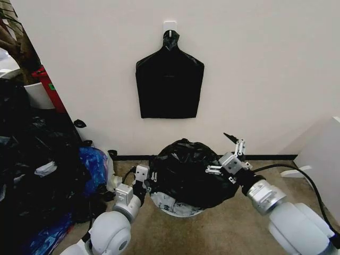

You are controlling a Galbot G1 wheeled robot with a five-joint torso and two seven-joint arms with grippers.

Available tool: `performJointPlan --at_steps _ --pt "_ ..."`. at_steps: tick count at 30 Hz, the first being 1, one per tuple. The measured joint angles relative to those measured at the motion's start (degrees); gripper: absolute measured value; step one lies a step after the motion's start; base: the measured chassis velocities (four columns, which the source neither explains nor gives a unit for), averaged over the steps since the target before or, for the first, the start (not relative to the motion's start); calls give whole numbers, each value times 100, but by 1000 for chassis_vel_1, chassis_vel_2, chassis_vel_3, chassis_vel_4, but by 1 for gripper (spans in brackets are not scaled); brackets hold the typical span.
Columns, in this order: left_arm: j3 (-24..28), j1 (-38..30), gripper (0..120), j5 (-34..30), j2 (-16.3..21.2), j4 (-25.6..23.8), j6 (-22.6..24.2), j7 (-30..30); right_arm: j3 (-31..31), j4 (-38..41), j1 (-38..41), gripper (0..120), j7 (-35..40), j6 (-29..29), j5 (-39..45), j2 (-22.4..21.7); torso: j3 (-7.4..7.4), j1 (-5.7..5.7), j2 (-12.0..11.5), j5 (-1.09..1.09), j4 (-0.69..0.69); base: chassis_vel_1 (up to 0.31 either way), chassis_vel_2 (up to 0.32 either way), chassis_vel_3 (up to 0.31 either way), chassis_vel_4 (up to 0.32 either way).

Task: Place the garbage bag over the trash bin.

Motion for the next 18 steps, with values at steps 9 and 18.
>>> performJointPlan --at_steps 9,18 --pt "-23 27 2 517 109 135 -453 781 285 -261 49 100 97 -300 1345 -120 0 0 0 1 0 0 0 0 0" --pt "-98 116 2 919 104 225 -826 1002 592 -519 195 100 398 -791 3864 -394 0 0 0 0 0 0 0 0 0"
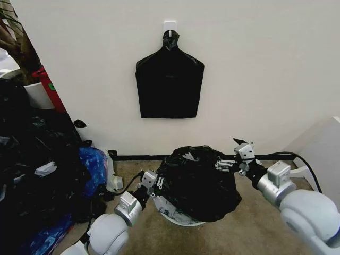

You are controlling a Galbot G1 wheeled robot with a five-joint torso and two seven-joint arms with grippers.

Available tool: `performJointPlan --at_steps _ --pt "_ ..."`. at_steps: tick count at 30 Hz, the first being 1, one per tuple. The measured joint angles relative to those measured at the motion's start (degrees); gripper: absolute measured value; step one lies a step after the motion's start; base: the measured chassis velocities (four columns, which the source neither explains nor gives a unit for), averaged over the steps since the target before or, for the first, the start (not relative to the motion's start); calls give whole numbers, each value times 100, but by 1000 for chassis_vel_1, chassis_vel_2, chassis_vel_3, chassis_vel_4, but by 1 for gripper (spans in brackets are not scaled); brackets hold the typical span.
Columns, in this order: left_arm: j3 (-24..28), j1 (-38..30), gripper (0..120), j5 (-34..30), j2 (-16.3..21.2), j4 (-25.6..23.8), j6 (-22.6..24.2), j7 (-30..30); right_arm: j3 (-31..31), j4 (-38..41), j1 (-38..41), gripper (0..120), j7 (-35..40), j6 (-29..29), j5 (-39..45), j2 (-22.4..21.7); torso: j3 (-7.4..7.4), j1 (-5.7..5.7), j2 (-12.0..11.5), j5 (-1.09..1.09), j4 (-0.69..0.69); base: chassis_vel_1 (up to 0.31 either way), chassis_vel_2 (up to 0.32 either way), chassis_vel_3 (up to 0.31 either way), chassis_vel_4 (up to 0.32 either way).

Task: Place the garbage bag over the trash bin.

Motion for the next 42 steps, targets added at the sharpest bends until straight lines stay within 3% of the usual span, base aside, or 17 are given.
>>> performJointPlan --at_steps 5,20,42 --pt "-56 117 2 196 -42 25 -303 161 120 -425 146 100 -165 -73 1419 -88 0 0 0 0 0 0 0 0 0" --pt "-195 263 2 500 -87 147 -993 496 362 -1734 444 100 -1191 -489 3117 -317 0 0 0 -1 0 0 0 0 0" --pt "-124 194 2 219 -211 313 -1578 1028 -13 -2901 646 100 -1970 -355 2562 -142 0 0 0 0 0 0 0 0 0"
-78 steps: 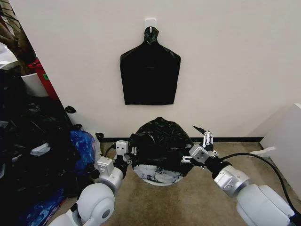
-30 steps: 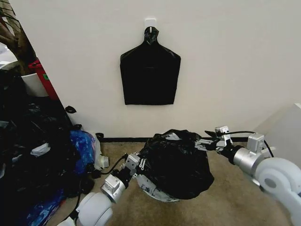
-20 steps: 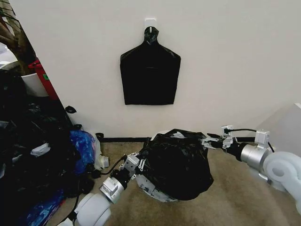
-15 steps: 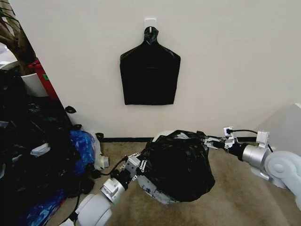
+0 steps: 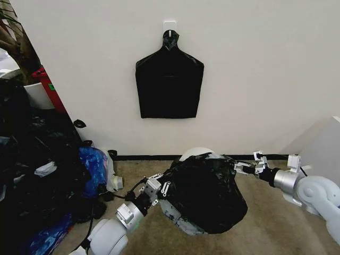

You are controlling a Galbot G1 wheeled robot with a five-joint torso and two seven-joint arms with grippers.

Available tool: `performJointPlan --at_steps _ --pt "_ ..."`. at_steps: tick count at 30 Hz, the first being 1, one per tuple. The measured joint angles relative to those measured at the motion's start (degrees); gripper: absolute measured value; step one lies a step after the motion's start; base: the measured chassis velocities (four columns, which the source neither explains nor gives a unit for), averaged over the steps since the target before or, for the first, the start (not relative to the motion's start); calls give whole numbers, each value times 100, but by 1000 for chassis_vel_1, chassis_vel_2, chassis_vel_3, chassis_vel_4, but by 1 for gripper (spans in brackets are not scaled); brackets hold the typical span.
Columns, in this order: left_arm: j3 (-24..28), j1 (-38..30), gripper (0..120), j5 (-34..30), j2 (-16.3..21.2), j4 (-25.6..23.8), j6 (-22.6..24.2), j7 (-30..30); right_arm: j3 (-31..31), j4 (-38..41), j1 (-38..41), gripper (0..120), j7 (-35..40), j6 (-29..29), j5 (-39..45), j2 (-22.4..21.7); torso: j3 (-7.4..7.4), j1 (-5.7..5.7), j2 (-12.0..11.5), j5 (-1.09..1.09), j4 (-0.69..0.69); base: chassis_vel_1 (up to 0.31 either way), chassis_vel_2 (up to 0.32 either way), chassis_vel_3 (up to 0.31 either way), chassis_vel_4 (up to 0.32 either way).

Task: Place the garbage bag over the trash bin.

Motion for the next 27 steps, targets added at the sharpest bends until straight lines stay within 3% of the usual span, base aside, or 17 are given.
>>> performJointPlan --at_steps 11,20,27 --pt "-13 53 2 -77 -19 -2 -58 98 -15 -215 21 100 -25 58 -64 66 0 0 0 0 1 0 0 0 0" --pt "-10 -49 2 -629 -145 174 306 -367 264 479 -261 100 -193 388 -39 -38 0 0 0 -1 0 0 0 0 0" --pt "-6 -98 2 -875 -227 344 523 -789 342 1034 -295 100 360 336 523 -55 0 0 0 -1 0 0 0 0 0"
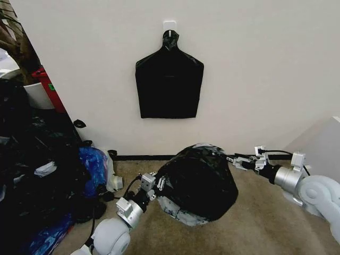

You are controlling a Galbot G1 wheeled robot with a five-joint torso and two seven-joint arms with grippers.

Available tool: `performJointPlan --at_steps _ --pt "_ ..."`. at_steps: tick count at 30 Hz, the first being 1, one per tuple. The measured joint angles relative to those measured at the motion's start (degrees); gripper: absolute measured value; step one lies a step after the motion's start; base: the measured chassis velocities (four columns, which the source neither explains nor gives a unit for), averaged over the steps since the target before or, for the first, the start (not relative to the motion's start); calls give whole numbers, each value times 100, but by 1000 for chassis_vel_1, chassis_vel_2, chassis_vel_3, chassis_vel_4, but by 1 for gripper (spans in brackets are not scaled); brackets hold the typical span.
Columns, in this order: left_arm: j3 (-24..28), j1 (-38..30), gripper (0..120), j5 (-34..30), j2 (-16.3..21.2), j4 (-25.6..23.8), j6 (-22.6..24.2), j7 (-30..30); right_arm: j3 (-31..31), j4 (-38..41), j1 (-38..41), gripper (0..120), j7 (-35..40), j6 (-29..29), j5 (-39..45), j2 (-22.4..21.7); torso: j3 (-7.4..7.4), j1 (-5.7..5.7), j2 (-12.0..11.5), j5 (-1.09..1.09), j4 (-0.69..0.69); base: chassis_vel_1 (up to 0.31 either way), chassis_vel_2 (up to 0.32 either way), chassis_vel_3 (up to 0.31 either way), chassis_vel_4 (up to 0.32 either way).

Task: Place the garbage bag over the trash bin.

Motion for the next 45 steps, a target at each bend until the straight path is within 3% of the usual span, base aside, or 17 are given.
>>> performJointPlan --at_steps 6,10,13,14,18,22,28,45 --pt "0 -80 2 -112 -38 91 152 -418 95 650 -5 100 1057 -126 448 170 0 0 0 1 0 0 0 0 0" --pt "25 -178 2 -114 -77 141 185 -883 56 1640 -10 100 2945 -72 930 476 0 0 0 0 1 0 0 0 0" --pt "42 -255 2 -18 -120 145 159 -1268 -36 2392 15 100 4868 136 1658 744 0 0 0 -1 0 0 0 0 0" --pt "42 -255 2 -18 -120 145 159 -1268 -36 2392 15 100 4868 136 1658 744 0 0 0 -1 0 0 0 0 0" --pt "29 -296 2 293 -148 105 -18 -1577 -179 2948 -40 100 6823 665 2586 1058 -1 0 0 -1 0 0 0 0 0" --pt "24 -300 2 632 -155 58 -262 -1651 -331 3003 -100 100 7948 1282 3492 1432 0 0 0 1 0 0 0 0 0" --pt "26 -291 2 1041 -155 54 -724 -1661 -520 2990 -187 100 8603 1728 4029 1942 0 0 0 0 0 0 0 0 0" --pt "151 -312 2 1161 -83 137 -957 -1595 -928 2953 -207 100 8375 1758 4178 2266 0 0 0 0 0 0 0 0 0"
